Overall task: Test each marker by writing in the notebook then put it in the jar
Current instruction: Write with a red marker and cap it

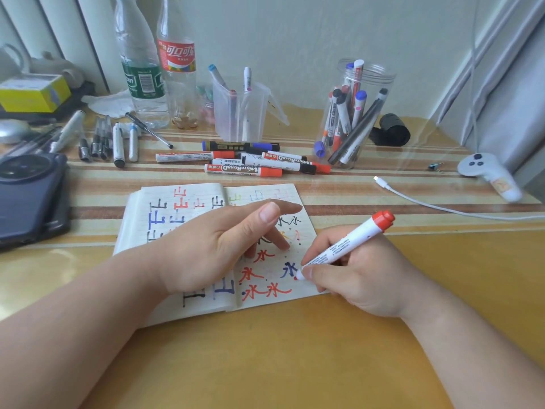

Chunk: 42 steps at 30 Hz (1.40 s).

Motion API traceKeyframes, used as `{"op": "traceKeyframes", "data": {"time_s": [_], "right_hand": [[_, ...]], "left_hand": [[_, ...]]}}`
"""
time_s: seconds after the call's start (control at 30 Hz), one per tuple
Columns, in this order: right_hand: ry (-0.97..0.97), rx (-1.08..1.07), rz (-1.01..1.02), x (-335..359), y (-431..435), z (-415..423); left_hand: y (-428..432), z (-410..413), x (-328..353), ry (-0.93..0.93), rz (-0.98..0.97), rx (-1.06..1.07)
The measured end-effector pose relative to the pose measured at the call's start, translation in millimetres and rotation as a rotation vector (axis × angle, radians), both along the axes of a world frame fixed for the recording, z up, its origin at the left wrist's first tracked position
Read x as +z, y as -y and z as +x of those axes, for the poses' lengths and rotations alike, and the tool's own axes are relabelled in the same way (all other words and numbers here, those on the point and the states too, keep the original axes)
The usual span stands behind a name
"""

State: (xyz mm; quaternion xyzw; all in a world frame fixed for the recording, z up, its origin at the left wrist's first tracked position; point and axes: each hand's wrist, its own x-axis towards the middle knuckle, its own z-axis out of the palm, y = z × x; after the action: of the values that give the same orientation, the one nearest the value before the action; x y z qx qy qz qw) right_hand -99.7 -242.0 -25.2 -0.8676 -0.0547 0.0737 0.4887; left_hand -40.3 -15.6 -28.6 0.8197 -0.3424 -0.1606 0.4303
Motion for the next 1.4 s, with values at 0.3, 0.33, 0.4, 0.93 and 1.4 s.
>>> {"op": "traceKeyframes", "data": {"time_s": [0.3, 0.33, 0.4, 0.93, 1.4], "right_hand": [[-0.041, 0.072, 0.033, 3.4, 1.0, 0.1], [-0.04, 0.076, 0.033, 3.0, 1.6, 0.2], [-0.035, 0.095, 0.053, 2.6, 1.9, 0.4], [0.008, 0.047, 0.05, -2.3, 1.5, -0.5], [-0.011, -0.057, 0.084, 2.1, 0.2, -0.6]], "left_hand": [[1.2, -0.1, -0.4, 0.003, -0.005, 0.011], [1.2, -0.1, -0.6, 0.001, -0.003, 0.014], [1.3, 0.1, -0.7, 0.002, 0.005, 0.015], [1.4, 0.2, -0.3, 0.01, 0.01, 0.018], [1.8, 0.0, 0.3, 0.013, 0.032, 0.021]]}}
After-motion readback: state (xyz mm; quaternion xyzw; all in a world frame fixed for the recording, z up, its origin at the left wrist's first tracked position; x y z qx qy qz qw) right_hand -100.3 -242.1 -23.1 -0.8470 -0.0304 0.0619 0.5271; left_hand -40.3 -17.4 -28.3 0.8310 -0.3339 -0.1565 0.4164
